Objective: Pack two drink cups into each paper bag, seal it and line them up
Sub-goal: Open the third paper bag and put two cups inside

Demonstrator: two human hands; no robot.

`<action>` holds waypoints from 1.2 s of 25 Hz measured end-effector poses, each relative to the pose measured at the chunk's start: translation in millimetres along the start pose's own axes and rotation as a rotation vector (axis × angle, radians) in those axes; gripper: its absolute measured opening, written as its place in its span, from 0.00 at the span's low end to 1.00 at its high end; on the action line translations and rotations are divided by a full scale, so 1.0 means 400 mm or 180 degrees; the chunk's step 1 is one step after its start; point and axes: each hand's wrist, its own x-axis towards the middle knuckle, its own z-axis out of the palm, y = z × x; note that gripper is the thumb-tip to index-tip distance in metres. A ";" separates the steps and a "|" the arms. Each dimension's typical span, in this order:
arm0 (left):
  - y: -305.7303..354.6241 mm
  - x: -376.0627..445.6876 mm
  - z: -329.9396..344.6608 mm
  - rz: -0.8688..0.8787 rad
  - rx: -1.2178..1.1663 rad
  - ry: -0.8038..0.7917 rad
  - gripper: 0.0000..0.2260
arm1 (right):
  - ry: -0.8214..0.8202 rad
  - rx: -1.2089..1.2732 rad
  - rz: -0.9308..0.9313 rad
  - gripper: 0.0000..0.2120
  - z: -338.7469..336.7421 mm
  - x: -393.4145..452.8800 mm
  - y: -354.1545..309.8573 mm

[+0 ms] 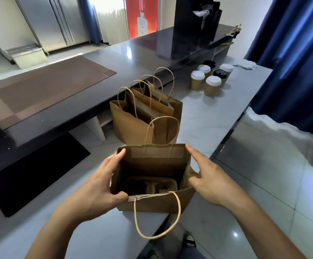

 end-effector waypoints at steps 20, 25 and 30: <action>0.471 0.337 0.406 0.0642 0.0182 -0.0208 0.46 | 0.0516 0.0331 0.0261 0.43 -0.436 -0.048 0.524; 0.557 0.426 0.516 0.0686 0.0303 -0.0302 0.46 | 0.0632 0.0390 0.0394 0.43 -0.532 -0.052 0.657; 0.622 0.511 0.587 0.0724 0.0326 -0.0339 0.46 | 0.0675 0.0438 0.0476 0.44 -0.604 -0.032 0.754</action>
